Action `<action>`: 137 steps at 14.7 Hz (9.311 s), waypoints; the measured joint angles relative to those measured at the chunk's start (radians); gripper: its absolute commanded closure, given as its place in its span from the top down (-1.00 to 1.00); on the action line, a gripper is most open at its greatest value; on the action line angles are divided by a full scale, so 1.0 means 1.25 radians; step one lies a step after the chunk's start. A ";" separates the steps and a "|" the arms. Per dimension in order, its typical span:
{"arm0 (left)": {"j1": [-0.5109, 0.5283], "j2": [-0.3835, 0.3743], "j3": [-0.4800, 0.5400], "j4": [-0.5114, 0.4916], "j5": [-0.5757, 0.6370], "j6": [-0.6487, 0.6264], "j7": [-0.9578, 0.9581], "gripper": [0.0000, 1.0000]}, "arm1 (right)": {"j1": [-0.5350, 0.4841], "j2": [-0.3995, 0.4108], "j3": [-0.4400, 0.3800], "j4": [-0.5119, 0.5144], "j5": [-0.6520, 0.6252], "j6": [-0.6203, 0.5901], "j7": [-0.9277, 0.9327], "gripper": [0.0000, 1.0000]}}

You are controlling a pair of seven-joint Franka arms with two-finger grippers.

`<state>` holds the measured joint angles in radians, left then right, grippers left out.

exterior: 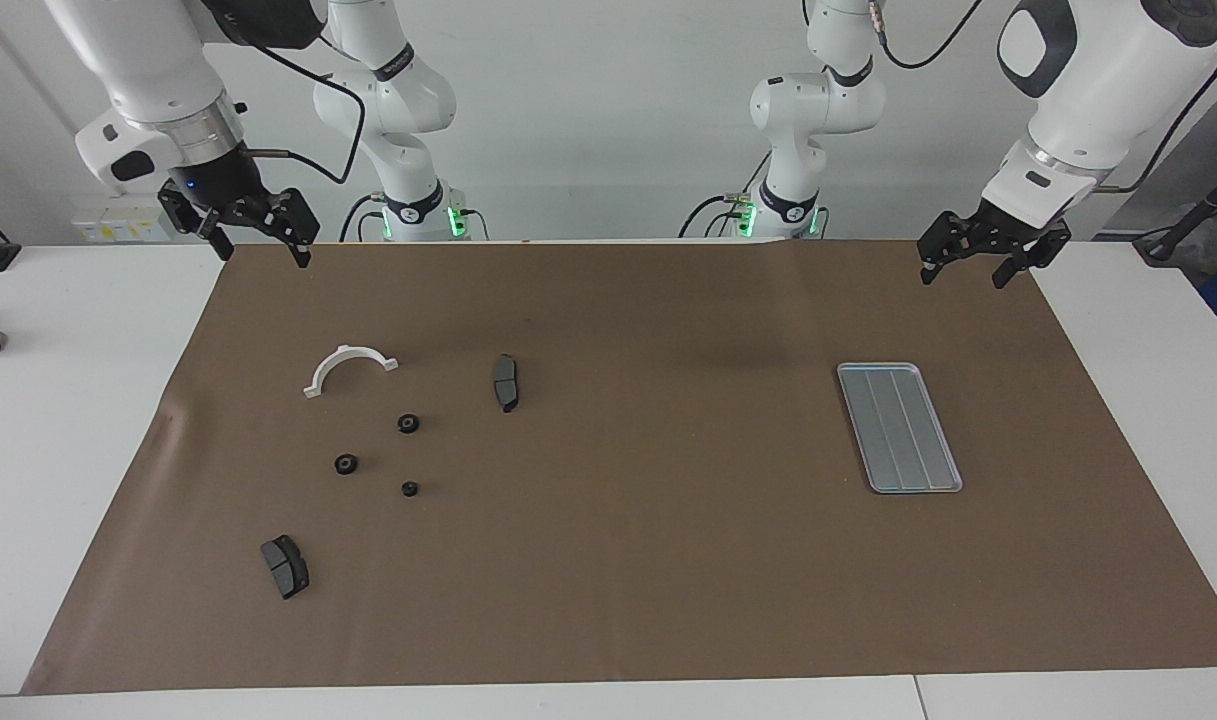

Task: Pick bearing gear from pile to tray

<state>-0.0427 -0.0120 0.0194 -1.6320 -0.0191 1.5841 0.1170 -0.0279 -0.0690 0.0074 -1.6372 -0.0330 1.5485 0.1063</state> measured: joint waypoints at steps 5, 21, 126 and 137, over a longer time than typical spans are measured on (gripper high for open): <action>0.000 0.000 0.000 0.000 0.000 0.000 0.000 1.00 | 0.000 0.000 0.000 0.000 0.000 0.000 0.000 1.00; 0.000 0.000 0.000 0.000 0.000 0.000 0.000 1.00 | 0.000 0.004 0.000 -0.047 0.009 0.109 -0.041 1.00; -0.455 0.559 -0.013 0.147 0.063 0.627 -0.609 0.94 | 0.100 0.203 0.002 -0.496 0.024 0.768 -0.201 -0.04; -0.468 0.564 -0.006 0.140 0.064 0.638 -0.650 -0.25 | 0.101 0.195 0.004 -0.484 0.027 0.771 -0.162 -1.00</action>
<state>-0.6277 0.6932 0.0114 -1.4568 0.0607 2.3815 -0.6957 0.0982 0.1748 0.0119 -2.2423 0.0009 2.5128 -0.0964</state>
